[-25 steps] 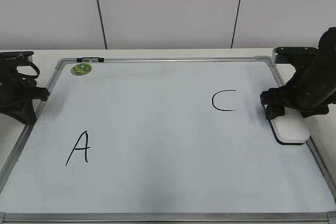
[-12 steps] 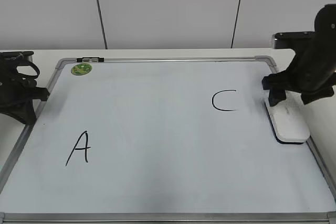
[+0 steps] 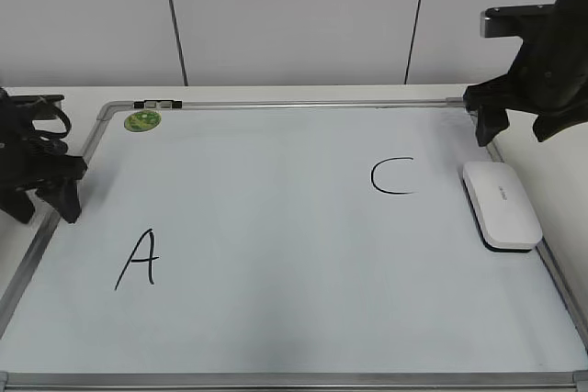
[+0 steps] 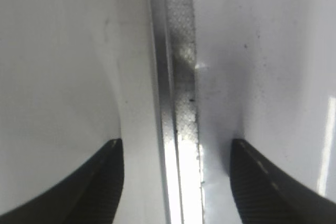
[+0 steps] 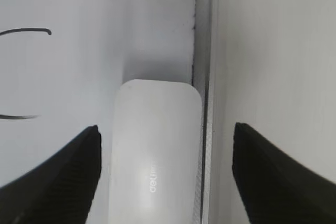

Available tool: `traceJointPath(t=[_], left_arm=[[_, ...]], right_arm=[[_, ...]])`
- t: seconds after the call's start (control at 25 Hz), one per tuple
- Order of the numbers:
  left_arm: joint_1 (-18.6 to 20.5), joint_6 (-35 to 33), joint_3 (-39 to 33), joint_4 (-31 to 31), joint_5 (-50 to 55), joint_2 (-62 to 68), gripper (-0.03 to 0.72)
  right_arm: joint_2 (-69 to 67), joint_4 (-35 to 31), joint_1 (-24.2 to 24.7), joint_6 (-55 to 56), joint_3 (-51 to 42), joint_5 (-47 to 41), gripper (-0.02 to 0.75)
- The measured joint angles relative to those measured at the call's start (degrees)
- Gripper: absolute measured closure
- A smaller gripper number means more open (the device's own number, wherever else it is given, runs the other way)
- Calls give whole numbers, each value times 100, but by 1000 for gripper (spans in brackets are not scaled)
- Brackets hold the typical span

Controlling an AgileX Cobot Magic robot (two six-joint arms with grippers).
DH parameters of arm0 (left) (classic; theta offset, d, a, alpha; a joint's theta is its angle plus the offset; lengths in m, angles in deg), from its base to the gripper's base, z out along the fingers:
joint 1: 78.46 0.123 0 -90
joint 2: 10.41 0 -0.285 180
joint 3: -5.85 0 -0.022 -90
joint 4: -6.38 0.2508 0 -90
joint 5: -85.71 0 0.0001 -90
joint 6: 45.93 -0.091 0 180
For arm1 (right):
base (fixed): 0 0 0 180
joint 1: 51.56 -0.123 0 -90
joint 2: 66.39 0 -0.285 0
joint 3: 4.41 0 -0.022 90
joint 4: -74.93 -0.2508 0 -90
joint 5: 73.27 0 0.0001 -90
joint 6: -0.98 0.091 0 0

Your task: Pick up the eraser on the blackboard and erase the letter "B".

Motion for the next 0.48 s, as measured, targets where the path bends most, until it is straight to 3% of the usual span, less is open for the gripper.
traceJointPath(t=[0.04, 0.48], left_arm=[[0, 0, 295, 12, 346, 79, 169], [0, -12, 1912, 22, 1827, 25, 146]], right_arm=[[40, -97, 0, -126, 59, -67, 142], [759, -211, -60, -343, 71, -406, 143]])
